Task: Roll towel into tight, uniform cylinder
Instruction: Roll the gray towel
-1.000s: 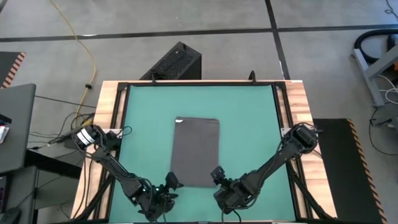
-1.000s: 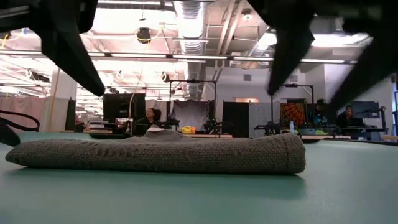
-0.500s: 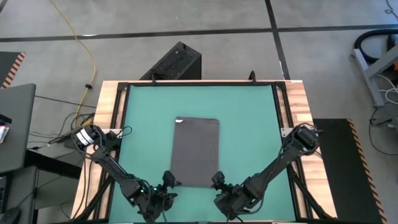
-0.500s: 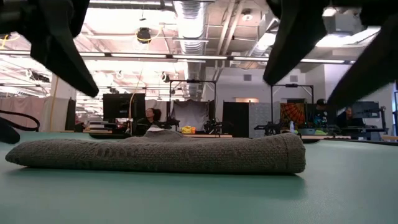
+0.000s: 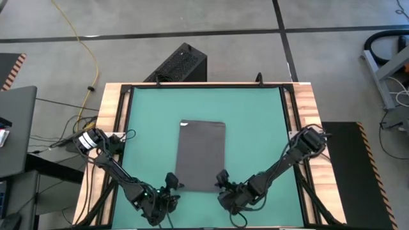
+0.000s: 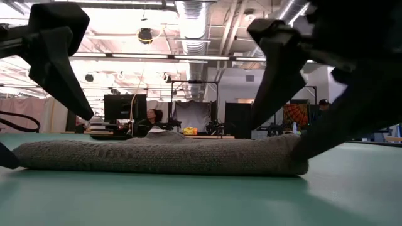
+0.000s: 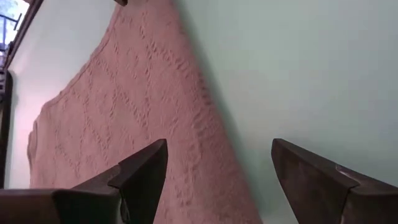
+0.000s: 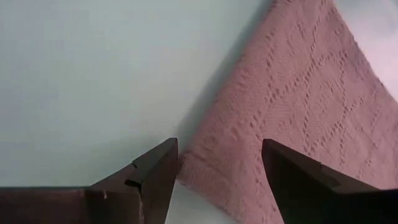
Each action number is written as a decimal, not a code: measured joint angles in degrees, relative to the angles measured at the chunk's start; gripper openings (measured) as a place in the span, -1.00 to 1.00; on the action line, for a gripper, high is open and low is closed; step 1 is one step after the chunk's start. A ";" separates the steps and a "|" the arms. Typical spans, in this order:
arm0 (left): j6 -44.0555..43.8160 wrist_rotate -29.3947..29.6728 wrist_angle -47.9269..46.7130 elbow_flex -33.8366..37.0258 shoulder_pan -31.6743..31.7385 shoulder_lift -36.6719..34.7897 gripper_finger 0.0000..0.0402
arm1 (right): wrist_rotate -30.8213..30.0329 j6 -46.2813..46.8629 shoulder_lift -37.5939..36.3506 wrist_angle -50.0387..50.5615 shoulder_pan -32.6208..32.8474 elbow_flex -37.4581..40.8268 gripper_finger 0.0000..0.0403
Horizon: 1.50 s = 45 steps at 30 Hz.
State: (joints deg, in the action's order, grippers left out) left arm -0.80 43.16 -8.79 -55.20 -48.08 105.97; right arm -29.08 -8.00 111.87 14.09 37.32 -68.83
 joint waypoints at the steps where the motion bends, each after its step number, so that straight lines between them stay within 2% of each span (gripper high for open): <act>1: -0.06 -0.02 -0.09 0.00 0.05 0.02 0.38 | 0.69 -0.02 -0.01 -0.75 -0.26 0.54 0.29; 14: -2.05 -3.94 -1.80 0.68 3.74 0.00 0.38 | 1.56 1.13 -0.07 -2.75 -0.44 3.32 0.29; 23: -2.90 -5.94 7.93 8.01 6.36 -0.24 0.34 | 1.97 4.29 -0.15 -0.80 -1.55 3.32 0.26; 28: -7.56 -7.25 9.55 10.76 6.93 -0.31 0.08 | 2.45 7.04 -0.15 0.74 -2.12 3.32 -0.02; 37: -11.74 -6.65 11.53 12.44 7.89 -0.04 -0.64 | 1.67 12.13 -0.07 1.56 -3.72 3.39 -0.86; 40: -13.97 -8.49 10.27 11.40 7.95 -0.08 -0.91 | 1.58 12.96 0.02 2.46 -2.96 2.09 -0.87; 45: -15.50 -9.33 6.62 6.46 7.09 -1.14 -0.97 | 1.67 16.72 -0.27 7.74 -0.88 -2.66 -0.86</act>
State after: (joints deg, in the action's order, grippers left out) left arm -16.30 33.83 -2.18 -48.74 -40.99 104.83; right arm -27.41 8.71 111.61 21.83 36.44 -71.50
